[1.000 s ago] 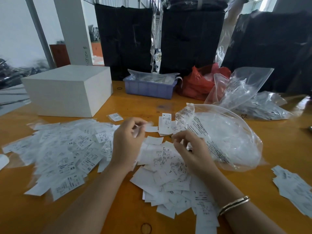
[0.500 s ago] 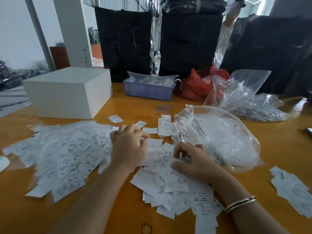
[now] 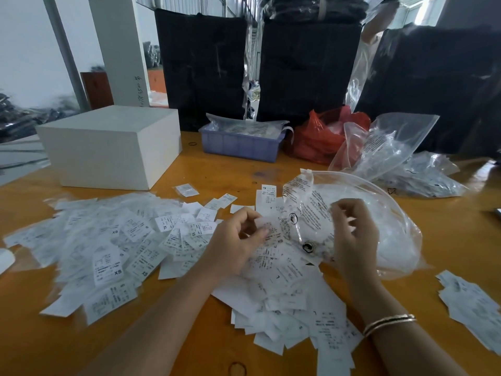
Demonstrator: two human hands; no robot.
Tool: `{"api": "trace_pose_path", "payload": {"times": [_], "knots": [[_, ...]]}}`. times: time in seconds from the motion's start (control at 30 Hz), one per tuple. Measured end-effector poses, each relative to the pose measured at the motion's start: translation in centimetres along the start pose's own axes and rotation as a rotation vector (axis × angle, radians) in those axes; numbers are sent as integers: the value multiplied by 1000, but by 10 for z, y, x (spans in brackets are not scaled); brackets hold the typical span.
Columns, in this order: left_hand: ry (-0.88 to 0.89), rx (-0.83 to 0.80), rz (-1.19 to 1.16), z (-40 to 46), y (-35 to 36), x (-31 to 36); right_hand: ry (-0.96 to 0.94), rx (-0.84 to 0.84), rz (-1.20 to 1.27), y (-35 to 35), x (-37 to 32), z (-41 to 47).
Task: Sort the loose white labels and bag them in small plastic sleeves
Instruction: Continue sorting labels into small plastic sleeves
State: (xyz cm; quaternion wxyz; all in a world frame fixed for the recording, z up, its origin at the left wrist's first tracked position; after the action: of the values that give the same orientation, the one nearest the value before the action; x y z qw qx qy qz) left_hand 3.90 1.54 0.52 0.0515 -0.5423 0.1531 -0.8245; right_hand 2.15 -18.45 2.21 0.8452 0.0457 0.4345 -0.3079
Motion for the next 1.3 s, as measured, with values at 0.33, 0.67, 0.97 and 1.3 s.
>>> {"api": "trace_pose_path", "payload": {"times": [0.33,0.67,0.97,1.3], "knots": [[5,46,44,-1,-3,-2,270,-300,-889,-9,46,16],[23,31,98,-1,-5,-4,112,33,-629,-14,31,17],[135,38,293,-2,-1,-2,-256,1,-450,-3,5,6],[207,-26,326,-6,1,11,126,-545,171,28,-17,-21]]}}
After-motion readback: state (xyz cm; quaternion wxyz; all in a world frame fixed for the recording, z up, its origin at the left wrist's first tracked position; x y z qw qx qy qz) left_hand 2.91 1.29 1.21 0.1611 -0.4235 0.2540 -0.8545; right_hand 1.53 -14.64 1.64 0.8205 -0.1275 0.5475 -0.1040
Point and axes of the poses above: each hand's wrist, its own z-axis towards the middle knuckle, its own y-axis out of the palm, x = y × z, the point moved 2 cm from there along z, towards the middle knuckle, and after that the axes turned 1 degree about z, right-handed, at the moved point
